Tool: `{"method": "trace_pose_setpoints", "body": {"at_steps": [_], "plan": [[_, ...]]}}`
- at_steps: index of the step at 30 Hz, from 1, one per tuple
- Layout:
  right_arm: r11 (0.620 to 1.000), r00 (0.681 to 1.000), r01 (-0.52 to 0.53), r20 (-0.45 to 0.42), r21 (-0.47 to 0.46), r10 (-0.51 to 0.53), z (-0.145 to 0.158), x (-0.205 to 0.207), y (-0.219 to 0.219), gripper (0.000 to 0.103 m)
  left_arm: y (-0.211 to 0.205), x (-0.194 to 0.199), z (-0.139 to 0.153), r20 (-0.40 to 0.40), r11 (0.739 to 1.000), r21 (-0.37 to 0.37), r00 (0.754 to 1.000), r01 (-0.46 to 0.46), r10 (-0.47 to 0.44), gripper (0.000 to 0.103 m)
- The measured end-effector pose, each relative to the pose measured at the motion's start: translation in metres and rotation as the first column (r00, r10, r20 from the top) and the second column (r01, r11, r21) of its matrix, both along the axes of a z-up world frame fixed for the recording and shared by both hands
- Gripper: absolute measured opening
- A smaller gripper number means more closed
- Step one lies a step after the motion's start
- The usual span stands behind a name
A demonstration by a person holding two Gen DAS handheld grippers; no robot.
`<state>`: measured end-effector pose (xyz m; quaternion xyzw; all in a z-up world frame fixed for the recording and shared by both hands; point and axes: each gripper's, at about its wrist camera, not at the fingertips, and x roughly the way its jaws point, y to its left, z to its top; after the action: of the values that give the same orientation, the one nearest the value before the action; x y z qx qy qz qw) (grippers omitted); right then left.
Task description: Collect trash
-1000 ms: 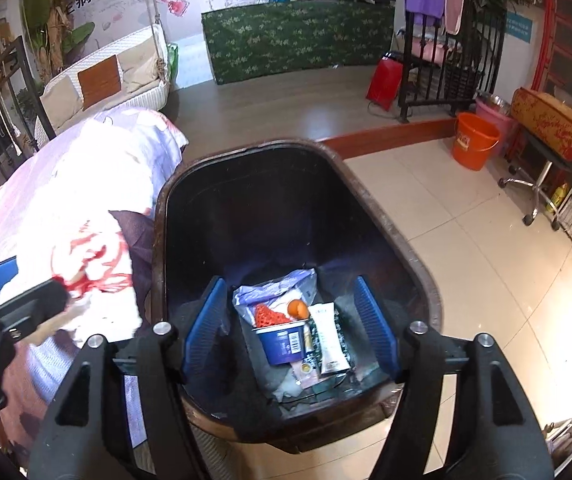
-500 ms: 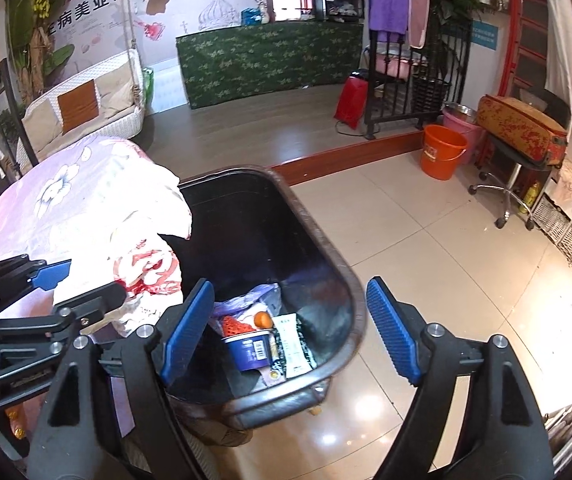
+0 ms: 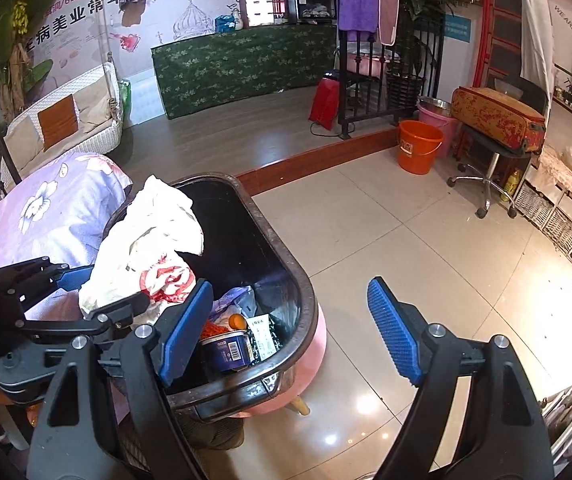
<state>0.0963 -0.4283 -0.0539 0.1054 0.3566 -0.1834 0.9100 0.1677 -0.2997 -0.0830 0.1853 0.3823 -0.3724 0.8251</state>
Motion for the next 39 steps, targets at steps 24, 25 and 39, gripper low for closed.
{"method": "trace_pose_setpoints", "body": {"at_steps": [24, 25, 39], "plan": [[0.998, 0.994, 0.065, 0.083, 0.019, -0.067, 0.007, -0.011, -0.007, 0.088, 0.038, -0.033, 0.036, 0.173, 0.992, -0.111, 0.982, -0.061, 0.08, 0.094], [0.998, 0.994, 0.062, 0.094, 0.015, -0.063, 0.008, -0.011, -0.003, 0.088, 0.042, -0.035, 0.038, 0.179, 0.991, -0.114, 0.98, -0.068, 0.088, 0.094], [0.995, 0.961, -0.076, 0.261, -0.071, 0.092, 0.029, -0.026, 0.082, 0.098, 0.13, -0.084, 0.068, 0.357, 0.933, -0.191, 0.864, -0.303, 0.354, 0.098]]}}
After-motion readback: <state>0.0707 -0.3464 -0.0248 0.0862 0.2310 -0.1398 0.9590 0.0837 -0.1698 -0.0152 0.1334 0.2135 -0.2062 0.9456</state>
